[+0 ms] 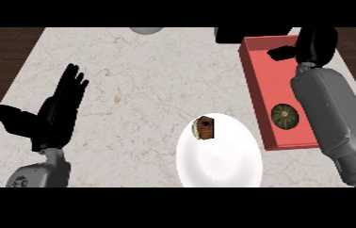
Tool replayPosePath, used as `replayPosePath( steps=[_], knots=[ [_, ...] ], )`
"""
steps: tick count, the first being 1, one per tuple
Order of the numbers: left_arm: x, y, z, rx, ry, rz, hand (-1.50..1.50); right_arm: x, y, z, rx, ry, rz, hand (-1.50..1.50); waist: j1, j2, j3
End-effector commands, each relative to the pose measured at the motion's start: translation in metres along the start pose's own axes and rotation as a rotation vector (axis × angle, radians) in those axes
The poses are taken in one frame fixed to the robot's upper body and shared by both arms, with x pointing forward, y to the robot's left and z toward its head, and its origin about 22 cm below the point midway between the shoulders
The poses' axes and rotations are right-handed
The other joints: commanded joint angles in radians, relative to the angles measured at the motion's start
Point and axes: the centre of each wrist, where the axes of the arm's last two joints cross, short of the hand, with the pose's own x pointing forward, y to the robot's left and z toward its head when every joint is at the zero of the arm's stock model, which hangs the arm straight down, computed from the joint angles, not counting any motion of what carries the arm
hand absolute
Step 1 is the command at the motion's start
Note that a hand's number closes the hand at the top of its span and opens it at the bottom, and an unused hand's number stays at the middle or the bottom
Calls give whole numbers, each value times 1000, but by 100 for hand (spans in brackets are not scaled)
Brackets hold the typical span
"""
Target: Pick the squash from the plate and place it in the cardboard box
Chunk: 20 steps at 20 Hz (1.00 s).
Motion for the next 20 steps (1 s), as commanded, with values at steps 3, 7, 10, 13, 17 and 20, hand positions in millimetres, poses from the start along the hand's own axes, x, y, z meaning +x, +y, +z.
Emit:
replayPosePath(
  steps=[3, 7, 10, 13, 17, 20],
  knots=[
    [4, 1, -4, 16, 9, 13, 0, 11, -21, -4, -74, 78, -372, -150, -10, -4, 0],
    [-5, 6, 2, 31, 10, -7, 0, 2, -35, 3, -110, 146, -641, -150, -24, -9, 1],
    [-4, -4, 7, 16, 13, -12, 0, -30, -38, 11, -147, 153, -690, -150, -16, -7, 0],
    [-2, 14, 10, 13, 2, 1, 0, -57, -51, 6, -212, 154, -763, -150, -7, -4, 0],
    [6, -3, 9, 8, 12, 0, 0, -86, -57, 28, -251, 152, -761, -150, -9, -5, -1],
    [-2, 6, 10, 22, 4, 9, 0, -104, -70, 38, -297, 158, -782, -150, -9, -4, -1]
  ],
)
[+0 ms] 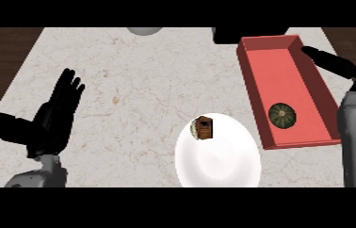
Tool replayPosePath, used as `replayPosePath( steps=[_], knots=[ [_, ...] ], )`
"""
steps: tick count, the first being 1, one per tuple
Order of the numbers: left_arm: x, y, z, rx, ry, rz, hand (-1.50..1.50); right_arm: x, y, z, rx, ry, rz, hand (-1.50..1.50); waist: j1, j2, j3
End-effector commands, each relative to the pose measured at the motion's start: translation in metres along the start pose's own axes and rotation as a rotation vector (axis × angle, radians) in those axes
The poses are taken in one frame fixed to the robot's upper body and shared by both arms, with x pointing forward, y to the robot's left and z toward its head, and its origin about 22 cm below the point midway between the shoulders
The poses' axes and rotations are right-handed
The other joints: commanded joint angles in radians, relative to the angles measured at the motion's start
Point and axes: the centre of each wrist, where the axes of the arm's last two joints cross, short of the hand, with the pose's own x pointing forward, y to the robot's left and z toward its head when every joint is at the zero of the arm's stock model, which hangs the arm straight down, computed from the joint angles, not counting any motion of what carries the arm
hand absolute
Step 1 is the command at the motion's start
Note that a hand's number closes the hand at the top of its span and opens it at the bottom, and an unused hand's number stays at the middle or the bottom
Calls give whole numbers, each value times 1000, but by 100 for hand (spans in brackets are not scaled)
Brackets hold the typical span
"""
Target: Pick the squash from the plate and place it in the cardboard box
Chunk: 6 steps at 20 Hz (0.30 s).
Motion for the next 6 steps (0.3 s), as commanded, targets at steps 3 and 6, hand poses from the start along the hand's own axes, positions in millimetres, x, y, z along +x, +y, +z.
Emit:
replayPosePath(
  steps=[3, 6],
  knots=[
    [-9, 11, 6, -13, 2, 3, 0, -31, -51, 6, -42, -29, -24, -150, 5, 2, 0],
    [-8, -14, 2, -11, -3, -3, 0, -33, -56, 9, -25, -12, -18, -150, 6, 2, 0]
  ],
)
